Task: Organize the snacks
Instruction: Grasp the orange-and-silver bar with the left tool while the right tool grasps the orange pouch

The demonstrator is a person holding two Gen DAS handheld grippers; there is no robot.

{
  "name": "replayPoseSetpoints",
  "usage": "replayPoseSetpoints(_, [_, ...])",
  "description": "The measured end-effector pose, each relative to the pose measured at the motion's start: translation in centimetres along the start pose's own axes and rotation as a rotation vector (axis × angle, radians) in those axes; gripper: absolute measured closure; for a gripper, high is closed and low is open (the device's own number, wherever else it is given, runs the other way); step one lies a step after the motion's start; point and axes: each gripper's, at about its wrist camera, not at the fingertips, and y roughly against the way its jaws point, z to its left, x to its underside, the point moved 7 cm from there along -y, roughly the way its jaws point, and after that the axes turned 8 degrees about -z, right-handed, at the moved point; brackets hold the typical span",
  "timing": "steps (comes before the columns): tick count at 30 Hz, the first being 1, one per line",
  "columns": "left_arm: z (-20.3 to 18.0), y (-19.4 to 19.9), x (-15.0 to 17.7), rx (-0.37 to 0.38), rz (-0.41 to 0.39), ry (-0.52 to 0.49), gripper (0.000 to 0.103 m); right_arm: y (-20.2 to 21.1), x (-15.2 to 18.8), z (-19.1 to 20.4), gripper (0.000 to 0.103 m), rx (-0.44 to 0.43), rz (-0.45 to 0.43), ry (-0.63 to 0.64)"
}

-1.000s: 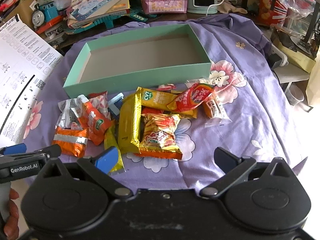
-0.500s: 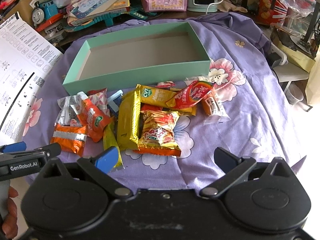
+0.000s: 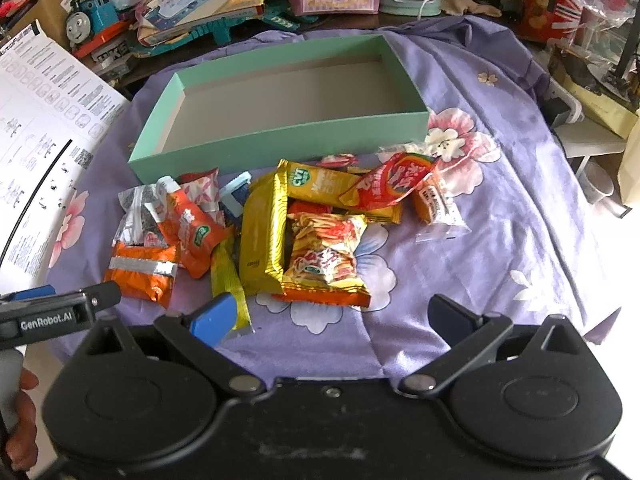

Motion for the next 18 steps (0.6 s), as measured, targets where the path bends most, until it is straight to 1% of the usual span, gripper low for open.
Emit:
replayPoseSetpoints(5, [1.9, -1.2, 0.2, -0.036, 0.023, 0.046, 0.000, -0.7, 0.0, 0.9, 0.000, -0.062, 0.020, 0.012])
replayPoseSetpoints(9, [2.9, -3.1, 0.4, -0.042, 0.074, 0.102, 0.000, -1.5, -0.2, 1.5, 0.000, -0.085, 0.030, 0.018])
replayPoseSetpoints(12, [2.5, -4.3, -0.3, -0.039, 0.080, 0.126, 0.000, -1.9, -0.7, 1.8, 0.000, -0.095, 0.023, 0.015])
replayPoseSetpoints(18, [1.3, -6.9, -1.8, -0.086, 0.084, 0.166, 0.000, -2.4, -2.3, 2.4, 0.000, -0.111, -0.009, 0.015])
